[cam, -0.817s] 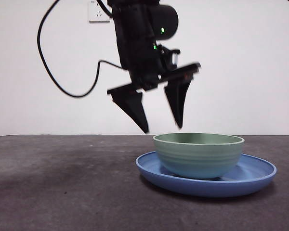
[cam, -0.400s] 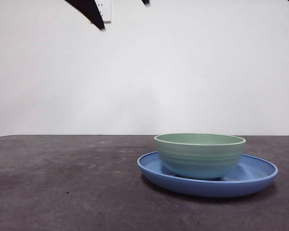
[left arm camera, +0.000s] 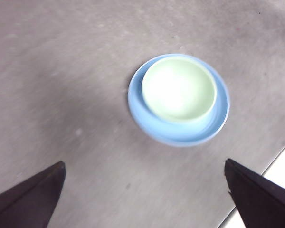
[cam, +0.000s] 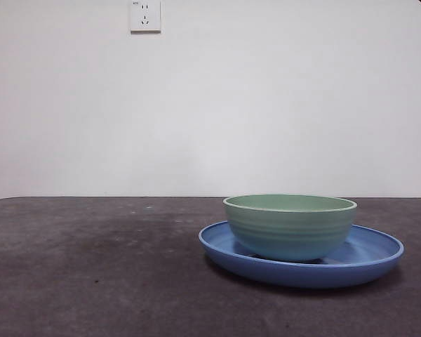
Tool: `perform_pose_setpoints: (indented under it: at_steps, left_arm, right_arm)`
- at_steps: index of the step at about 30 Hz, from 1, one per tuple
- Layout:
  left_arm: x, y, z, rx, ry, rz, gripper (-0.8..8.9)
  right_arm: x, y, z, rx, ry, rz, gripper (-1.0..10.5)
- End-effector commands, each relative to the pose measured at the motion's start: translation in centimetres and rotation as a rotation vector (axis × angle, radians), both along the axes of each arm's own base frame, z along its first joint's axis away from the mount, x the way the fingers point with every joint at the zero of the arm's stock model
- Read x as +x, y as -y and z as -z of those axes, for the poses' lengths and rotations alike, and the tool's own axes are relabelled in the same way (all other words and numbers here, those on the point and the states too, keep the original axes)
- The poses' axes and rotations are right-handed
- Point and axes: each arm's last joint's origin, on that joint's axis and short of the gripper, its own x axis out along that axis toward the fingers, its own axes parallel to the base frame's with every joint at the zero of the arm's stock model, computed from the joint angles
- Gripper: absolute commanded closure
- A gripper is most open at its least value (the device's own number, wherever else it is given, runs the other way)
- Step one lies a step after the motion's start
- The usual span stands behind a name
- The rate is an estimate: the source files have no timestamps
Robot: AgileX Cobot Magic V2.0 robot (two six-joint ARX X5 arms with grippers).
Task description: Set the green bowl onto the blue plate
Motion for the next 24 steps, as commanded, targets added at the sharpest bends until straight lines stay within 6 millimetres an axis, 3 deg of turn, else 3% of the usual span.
perform_pose_setpoints:
  at_steps: [1, 6, 12, 17, 24]
  left_arm:
    - [-2.0, -1.6, 0.6, -0.01, 0.07, 0.031, 2.74]
    - [-6.1, -4.6, 2.6, -0.1, 0.124, 0.058, 2.78]
    - [-9.2, -6.9, 4.0, -0.206, 0.161, 0.012, 2.79]
    - [-10.4, -7.8, 3.8, -0.253, 0.194, 0.001, 2.8]
    - [-10.5, -7.9, 3.8, -0.256, 0.198, 0.002, 2.81]
  right_arm:
    - [0.1, -0.1, -0.5, -0.002, 0.026, -0.01, 3.3]
    - [0.1, -0.1, -0.5, -0.002, 0.026, -0.01, 3.3]
    - [0.1, -0.1, -0.5, -0.002, 0.026, -0.01, 3.3]
    - [0.1, -0.1, -0.5, -0.002, 0.026, -0.01, 3.3]
    - [0.1, -0.1, -0.5, -0.001, 0.021, -0.01, 3.3]
